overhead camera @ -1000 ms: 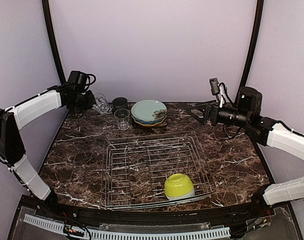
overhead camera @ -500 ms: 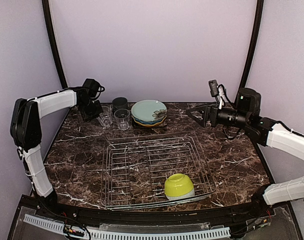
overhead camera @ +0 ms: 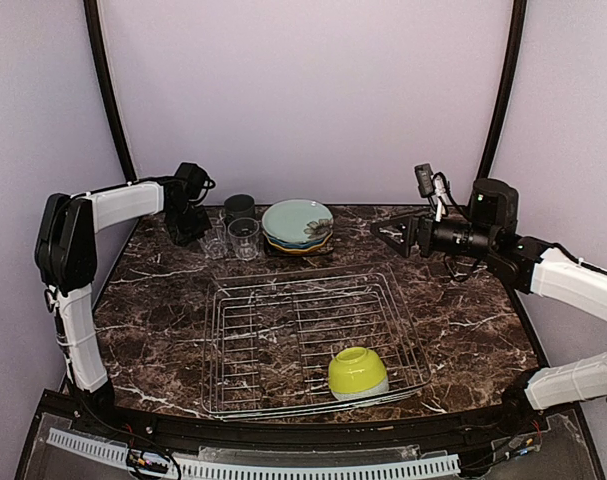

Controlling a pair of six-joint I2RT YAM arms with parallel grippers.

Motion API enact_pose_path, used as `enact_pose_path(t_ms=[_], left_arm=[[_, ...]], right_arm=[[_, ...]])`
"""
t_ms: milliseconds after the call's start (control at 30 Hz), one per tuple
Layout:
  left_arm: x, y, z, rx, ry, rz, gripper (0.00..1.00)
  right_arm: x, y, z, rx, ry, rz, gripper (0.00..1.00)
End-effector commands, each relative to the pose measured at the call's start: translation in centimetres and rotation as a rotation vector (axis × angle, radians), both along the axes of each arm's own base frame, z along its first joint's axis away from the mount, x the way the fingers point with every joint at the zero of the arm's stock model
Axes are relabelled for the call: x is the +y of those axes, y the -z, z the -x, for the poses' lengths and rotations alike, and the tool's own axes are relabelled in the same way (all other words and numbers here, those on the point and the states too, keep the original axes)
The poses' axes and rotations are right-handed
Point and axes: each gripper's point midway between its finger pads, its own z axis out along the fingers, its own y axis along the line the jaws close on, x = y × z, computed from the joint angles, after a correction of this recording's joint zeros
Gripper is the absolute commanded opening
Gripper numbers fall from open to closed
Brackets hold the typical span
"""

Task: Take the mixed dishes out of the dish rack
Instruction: Place the cup at the center of the board, then grab the bowl from the dish rack.

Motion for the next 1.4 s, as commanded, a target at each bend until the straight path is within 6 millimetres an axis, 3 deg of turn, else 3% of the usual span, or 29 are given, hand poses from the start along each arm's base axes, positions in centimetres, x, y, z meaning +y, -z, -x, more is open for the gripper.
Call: enact_pose_path(t_ms=[0, 300, 533, 600, 633, 700, 967, 1133, 1367], left_arm=[[0.2, -1.0, -0.4, -0.015, -0.019, 0.007, 0.11], [-0.1, -1.8, -0.6, -0.020, -0.010, 0.016, 0.26], [-0.7, -4.9, -0.6, -0.094, 0.028, 0.038, 0.50], [-0.8, -6.3, -0.4, -0.150, 0.047, 0.004, 0.66], [-0.8, -7.6, -0.2, -0.184, 0.067, -0.020, 0.80], [-1.1, -9.0, 0.3, -0.239, 0.097, -0.079, 0.96], [-3.0, -12.8, 2.7, -0.381, 0.180, -0.153, 0.99], [-3.3, -13.5, 3.5, -0.404, 0.194, -0.163, 0.99], [-4.0, -13.6, 3.9, -0.425, 0.218, -0.153, 0.99]], right_arm=[[-0.1, 0.1, -0.3, -0.006, 0.012, -0.005, 0.99], [0.1, -0.3, 0.6, -0.006, -0.043, 0.028, 0.99], [0.3, 0.5, 2.1, 0.042, -0.109, 0.092, 0.99], [0.4, 0.8, 2.7, 0.060, -0.130, 0.105, 0.99], [0.5, 0.9, 2.9, 0.067, -0.140, 0.116, 0.99], [0.8, 1.3, 3.6, 0.086, -0.164, 0.150, 0.99], [3.0, 3.2, 7.0, 0.149, -0.263, 0.336, 0.99], [3.6, 6.5, 9.6, 0.252, -0.328, 0.483, 0.99], [2.6, 10.5, 12.7, 0.366, -0.387, 0.635, 0.99]])
